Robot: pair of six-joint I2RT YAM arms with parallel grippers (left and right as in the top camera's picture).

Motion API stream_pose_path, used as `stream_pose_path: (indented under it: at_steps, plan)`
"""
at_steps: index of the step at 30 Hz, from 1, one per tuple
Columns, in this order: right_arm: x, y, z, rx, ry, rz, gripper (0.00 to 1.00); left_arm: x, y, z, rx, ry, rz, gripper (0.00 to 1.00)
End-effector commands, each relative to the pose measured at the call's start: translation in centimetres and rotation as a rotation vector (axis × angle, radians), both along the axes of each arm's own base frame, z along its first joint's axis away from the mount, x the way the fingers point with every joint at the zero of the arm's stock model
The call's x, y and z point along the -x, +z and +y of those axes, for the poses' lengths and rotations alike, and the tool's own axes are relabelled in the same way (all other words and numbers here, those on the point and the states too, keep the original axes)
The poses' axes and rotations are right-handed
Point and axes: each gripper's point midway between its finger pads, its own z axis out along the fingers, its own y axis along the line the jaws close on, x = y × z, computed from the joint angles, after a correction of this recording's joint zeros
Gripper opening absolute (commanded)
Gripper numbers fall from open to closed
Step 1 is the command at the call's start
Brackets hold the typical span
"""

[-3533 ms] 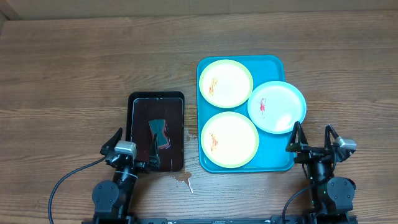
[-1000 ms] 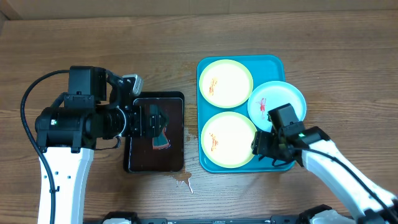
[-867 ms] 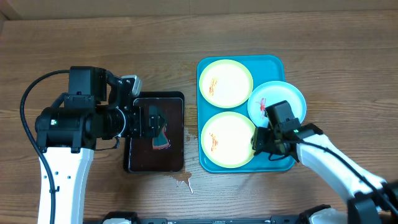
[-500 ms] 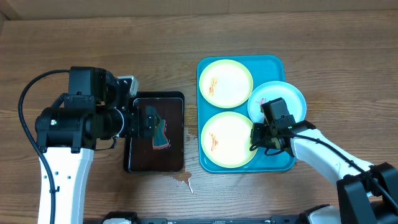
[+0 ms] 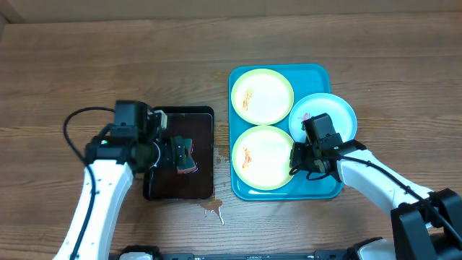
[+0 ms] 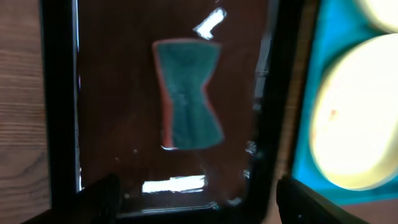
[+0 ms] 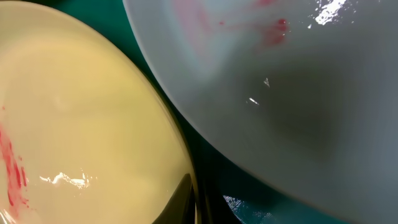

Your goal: Clean dirty plates on tray and stack at the side

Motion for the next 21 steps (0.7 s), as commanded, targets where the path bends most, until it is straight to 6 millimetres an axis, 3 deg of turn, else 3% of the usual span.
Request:
stream_pose_path:
  at_steps: [1,4,8,13,17,21]
  plan:
    - [-0.1,-0.4,-0.5,0.032,-0.020,0.003,0.04,-0.2,-2.7,0.0,-0.062,-0.001,0.058,0.75]
    - [-0.1,-0.4,-0.5,0.032,-0.020,0.003,0.04,-1.2,-4.4,-0.9,-0.114,-0.048,0.065,0.74]
    - [0.0,-0.4,-0.5,0.032,-0.020,0.005,0.04,-1.4,-6.7,-0.9,-0.186,-0.011,0.121,0.66]
    - [0.0,-0.4,-0.6,0.034,-0.020,0.007,0.04,-1.2,-9.2,-1.0,-0.187,0.025,0.196,0.38]
    - [0.1,-0.4,-0.6,0.034,-0.020,0.009,0.04,-1.6,-10.1,-1.3,-0.175,0.030,0.200,0.04]
    - [0.2,-0.4,-0.6,0.036,-0.020,0.014,0.04,-1.9,-9.6,-1.8,-0.149,0.024,0.200,0.04]
